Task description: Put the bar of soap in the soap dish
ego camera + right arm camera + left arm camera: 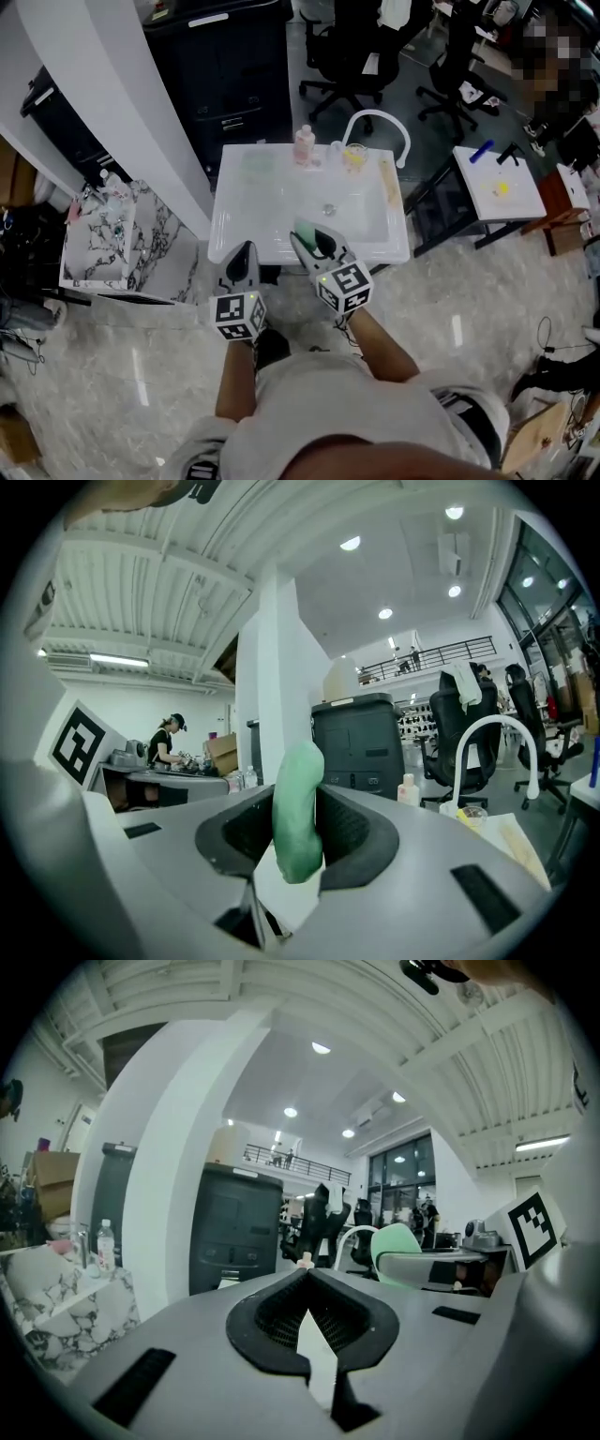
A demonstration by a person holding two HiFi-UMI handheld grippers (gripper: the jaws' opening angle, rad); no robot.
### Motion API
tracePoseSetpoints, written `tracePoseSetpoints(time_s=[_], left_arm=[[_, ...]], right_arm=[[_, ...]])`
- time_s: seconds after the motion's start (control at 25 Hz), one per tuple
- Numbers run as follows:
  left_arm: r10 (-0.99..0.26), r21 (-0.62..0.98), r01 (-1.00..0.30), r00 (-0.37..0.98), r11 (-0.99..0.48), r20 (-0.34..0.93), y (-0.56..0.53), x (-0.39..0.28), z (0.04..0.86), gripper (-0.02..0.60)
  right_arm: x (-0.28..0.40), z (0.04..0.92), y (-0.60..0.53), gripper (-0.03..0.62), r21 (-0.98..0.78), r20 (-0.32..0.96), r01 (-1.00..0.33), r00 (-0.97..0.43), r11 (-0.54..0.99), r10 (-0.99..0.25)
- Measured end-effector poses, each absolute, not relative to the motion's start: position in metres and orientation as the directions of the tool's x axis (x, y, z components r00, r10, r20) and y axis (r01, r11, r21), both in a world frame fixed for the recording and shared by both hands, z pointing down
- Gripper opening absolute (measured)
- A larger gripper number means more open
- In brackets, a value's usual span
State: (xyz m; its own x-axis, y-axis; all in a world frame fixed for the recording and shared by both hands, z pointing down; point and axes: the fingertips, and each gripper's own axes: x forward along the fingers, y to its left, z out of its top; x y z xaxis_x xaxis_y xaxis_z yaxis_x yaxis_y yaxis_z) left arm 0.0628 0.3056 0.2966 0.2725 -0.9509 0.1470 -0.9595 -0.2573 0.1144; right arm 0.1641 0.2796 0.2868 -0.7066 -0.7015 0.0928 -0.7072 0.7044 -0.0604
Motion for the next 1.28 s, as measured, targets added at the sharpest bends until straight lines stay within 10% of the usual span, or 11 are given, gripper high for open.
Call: tracePoseSetpoints(time_s=[1.28], left_arm=[[-0.825,0.212,-0.890,0.453,-0.403,0.338,0.093,-0.013,0.391,0.017]], right_arm=[[0.098,0.376,0.087,0.117,-0.383,0.292,-0.808,-0.565,0.447,-0.772]])
